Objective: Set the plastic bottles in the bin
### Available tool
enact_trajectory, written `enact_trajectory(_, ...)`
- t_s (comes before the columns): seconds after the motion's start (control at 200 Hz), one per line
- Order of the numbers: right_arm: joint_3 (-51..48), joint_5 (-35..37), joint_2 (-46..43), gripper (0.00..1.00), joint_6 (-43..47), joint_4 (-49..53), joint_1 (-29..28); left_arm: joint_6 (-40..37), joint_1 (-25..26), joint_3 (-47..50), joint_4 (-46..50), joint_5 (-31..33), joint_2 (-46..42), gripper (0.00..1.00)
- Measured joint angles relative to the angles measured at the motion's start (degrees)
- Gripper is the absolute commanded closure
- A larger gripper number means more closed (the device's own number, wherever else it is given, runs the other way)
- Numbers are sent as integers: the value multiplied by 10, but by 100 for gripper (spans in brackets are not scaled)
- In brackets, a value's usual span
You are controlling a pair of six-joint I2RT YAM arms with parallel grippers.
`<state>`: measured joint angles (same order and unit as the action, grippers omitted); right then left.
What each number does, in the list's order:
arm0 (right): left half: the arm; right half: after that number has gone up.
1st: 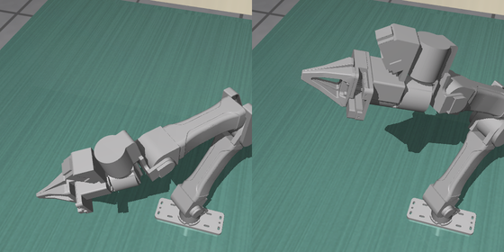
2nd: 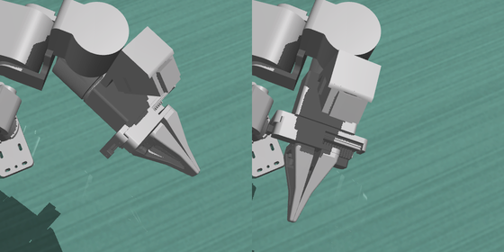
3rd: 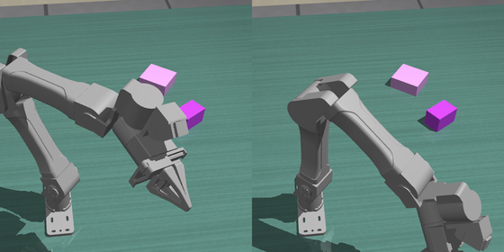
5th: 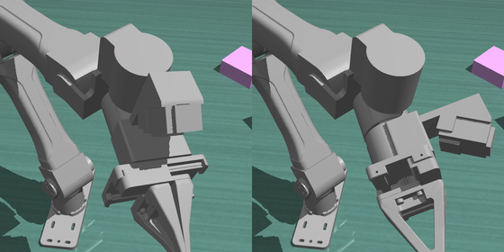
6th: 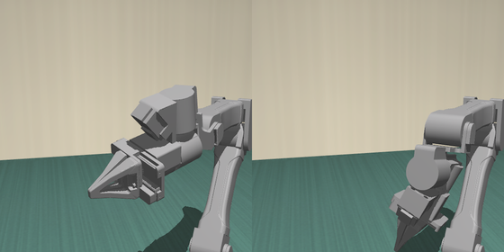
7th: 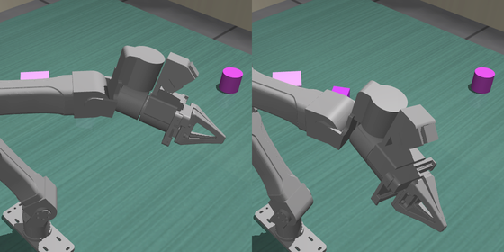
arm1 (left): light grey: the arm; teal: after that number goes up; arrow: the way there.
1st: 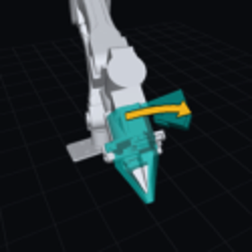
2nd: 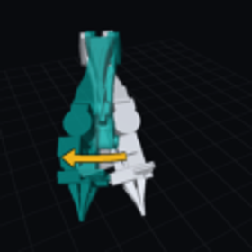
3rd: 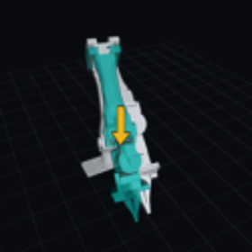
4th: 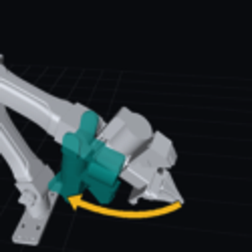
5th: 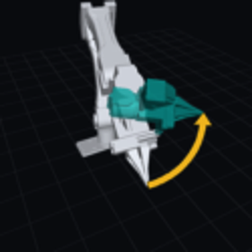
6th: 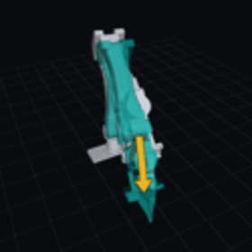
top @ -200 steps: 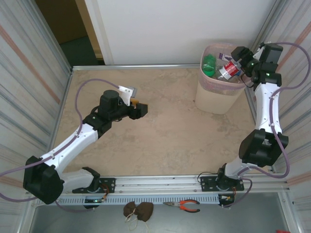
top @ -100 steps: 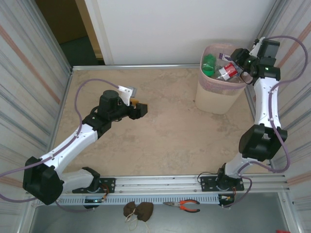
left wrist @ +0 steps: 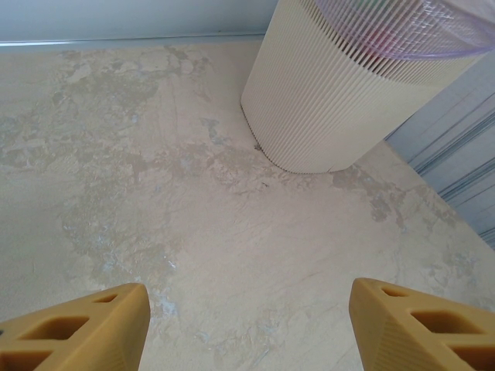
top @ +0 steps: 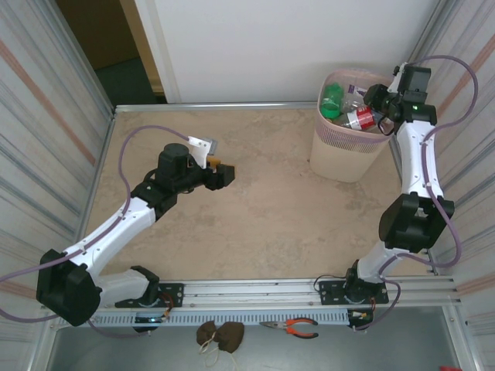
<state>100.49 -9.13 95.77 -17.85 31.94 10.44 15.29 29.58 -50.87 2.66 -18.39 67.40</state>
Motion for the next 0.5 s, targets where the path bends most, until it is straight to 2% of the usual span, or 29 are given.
enact_trajectory(0.331,-53,66,-91,33,42,24,1,-6,-5,0,1,4,0,30)
enact_trajectory(0.501,-121,78,-176,24,48,21,6,-20,-30,0,6,11,0,27)
